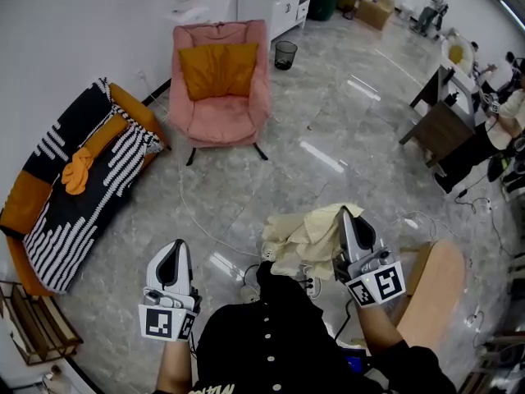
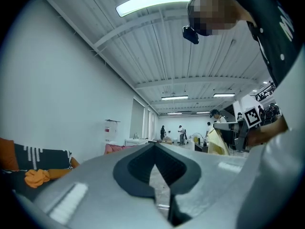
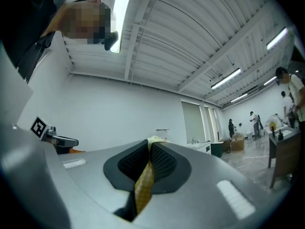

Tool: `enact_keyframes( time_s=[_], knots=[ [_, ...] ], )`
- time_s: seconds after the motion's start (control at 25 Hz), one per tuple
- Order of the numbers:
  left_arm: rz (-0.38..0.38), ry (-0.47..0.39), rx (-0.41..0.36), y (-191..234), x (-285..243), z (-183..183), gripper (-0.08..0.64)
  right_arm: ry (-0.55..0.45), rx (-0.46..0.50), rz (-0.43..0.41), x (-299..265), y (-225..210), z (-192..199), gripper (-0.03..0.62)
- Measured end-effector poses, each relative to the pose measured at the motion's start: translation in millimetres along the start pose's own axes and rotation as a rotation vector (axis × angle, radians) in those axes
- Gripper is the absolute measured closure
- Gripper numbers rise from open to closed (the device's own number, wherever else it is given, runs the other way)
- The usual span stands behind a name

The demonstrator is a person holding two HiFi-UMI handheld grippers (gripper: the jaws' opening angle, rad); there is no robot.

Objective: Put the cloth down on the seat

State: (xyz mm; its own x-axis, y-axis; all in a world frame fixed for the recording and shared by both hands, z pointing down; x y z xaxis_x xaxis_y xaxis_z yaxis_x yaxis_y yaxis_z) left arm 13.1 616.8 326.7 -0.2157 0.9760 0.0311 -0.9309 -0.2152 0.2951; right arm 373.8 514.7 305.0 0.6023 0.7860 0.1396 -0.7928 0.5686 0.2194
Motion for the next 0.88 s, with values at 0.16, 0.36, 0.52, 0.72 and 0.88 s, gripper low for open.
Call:
enact_keyframes(
  time_s=[0.16,0.36,0.52,0.72,0.88],
  knots=[
    [-0.009,0.004,0.0,7.7,-10.6,-1.2,0.558,0.004,0.001,0.005,-14.0,-7.1,2.5,0.56],
    [-0.01,0.004,-0.013,13.9,-31.5,-3.6,0.56,0.001,-0.017,0.005,-35.4,-17.2,10.3,0.56],
    [-0.017,0.002,-0.015,22.4,-52.5,-6.9,0.559,-0.004,-0.023,-0.001,-57.7,-26.5,15.4,0.56],
    [-0.029,0.0,-0.025,33.8,-81.8,-11.0,0.56,-0.019,-0.024,-0.007,-86.5,-42.1,21.0,0.56],
    [-0.047,0.0,-0.017,41.9,-112.4,-10.6,0.558,-0.029,-0.019,-0.021,-115.0,-59.6,28.1,0.56]
  ],
)
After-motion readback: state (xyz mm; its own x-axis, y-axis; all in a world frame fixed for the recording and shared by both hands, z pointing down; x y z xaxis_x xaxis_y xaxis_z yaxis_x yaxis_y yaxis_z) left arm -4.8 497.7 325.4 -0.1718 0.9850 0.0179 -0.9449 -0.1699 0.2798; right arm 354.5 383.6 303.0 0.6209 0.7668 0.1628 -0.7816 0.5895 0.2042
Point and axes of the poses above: the fingertips, and each gripper's own axes: x backward along the fingers, y to its left, z out of its underside, the point moved 7 cm from there along x, backward along the fingers, and after that the axes turned 15 degrees about x, right-handed, at the moved point
